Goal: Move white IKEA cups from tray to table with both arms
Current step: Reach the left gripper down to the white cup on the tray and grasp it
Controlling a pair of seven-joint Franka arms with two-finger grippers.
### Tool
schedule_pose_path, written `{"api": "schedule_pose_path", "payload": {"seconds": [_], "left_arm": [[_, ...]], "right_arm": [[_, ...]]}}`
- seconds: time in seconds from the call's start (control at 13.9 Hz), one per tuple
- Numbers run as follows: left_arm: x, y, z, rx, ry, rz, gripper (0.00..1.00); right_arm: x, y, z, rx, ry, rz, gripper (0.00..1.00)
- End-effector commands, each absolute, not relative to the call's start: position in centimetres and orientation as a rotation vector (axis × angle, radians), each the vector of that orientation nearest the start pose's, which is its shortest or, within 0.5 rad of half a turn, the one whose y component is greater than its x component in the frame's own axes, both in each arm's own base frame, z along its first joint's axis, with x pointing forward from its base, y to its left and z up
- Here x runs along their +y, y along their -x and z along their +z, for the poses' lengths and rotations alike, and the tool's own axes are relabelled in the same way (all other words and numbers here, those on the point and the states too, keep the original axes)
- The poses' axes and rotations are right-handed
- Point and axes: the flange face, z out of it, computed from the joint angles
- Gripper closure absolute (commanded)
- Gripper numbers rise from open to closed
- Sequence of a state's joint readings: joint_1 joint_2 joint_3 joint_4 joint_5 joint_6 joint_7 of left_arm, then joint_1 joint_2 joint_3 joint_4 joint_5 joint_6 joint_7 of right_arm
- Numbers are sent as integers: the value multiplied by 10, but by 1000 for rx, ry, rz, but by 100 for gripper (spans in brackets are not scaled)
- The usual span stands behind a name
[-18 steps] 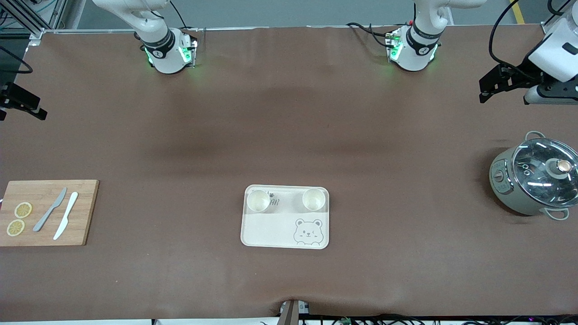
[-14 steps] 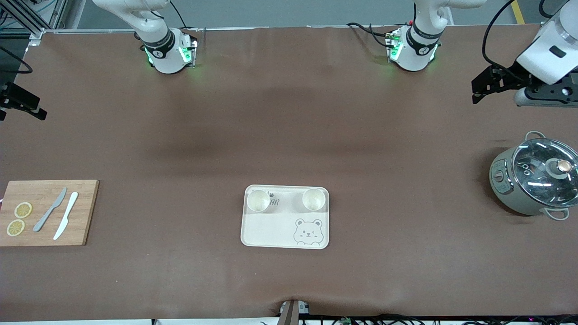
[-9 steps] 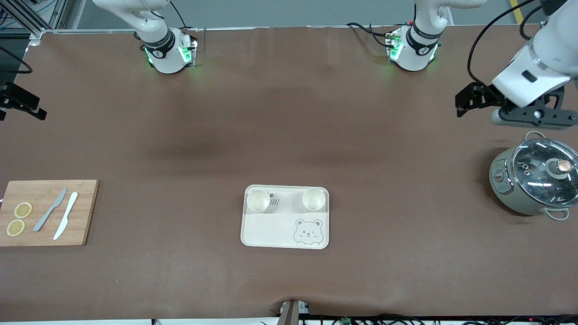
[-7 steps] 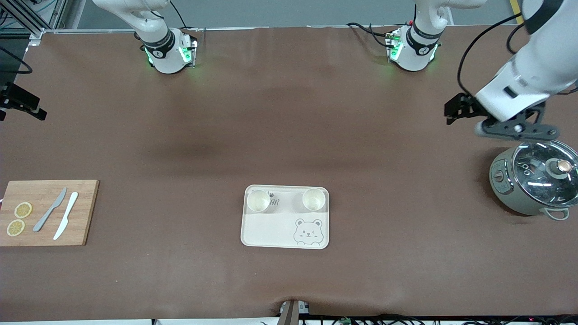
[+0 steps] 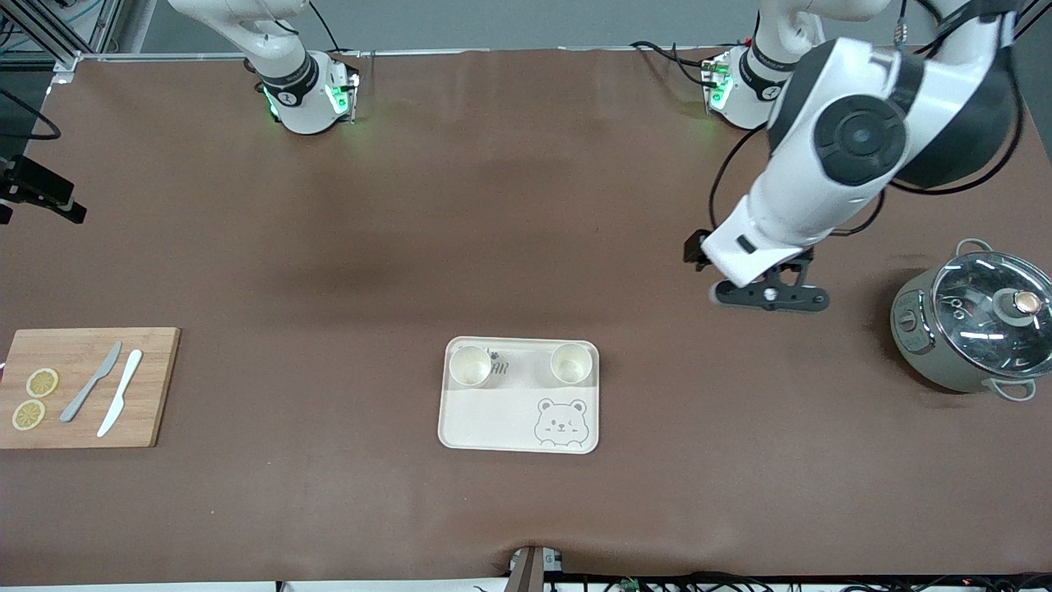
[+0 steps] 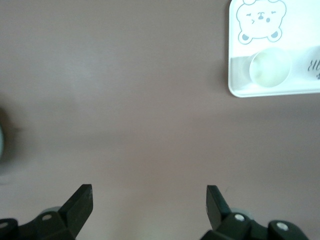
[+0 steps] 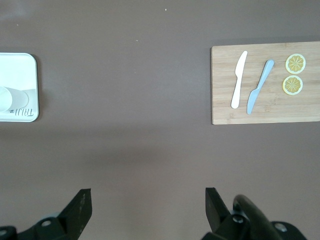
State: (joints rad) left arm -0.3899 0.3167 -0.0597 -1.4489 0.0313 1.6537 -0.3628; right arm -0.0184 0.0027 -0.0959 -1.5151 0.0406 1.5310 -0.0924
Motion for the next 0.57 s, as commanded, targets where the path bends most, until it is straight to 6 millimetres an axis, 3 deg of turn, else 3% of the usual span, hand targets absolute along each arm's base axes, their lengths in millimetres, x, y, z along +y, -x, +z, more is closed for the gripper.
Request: {"api": "schedule_pose_path", "payload": {"seconds": [0.0, 0.14, 0.29, 0.5], "left_arm": [[-308, -594, 469, -10, 3095, 127, 0], [-335, -597, 435, -57, 3103, 101, 0], [-344, -607, 406, -108, 3121, 60, 0], [-375, -603, 373, -103, 3150, 4, 0]], "right_arm": [[-61, -556, 641, 32, 3088, -19, 0], [-61, -557, 638, 32, 3087, -14, 0], [-58, -561, 637, 17, 3096, -29, 0], [-52, -566, 628, -2, 3105, -4, 0]]}}
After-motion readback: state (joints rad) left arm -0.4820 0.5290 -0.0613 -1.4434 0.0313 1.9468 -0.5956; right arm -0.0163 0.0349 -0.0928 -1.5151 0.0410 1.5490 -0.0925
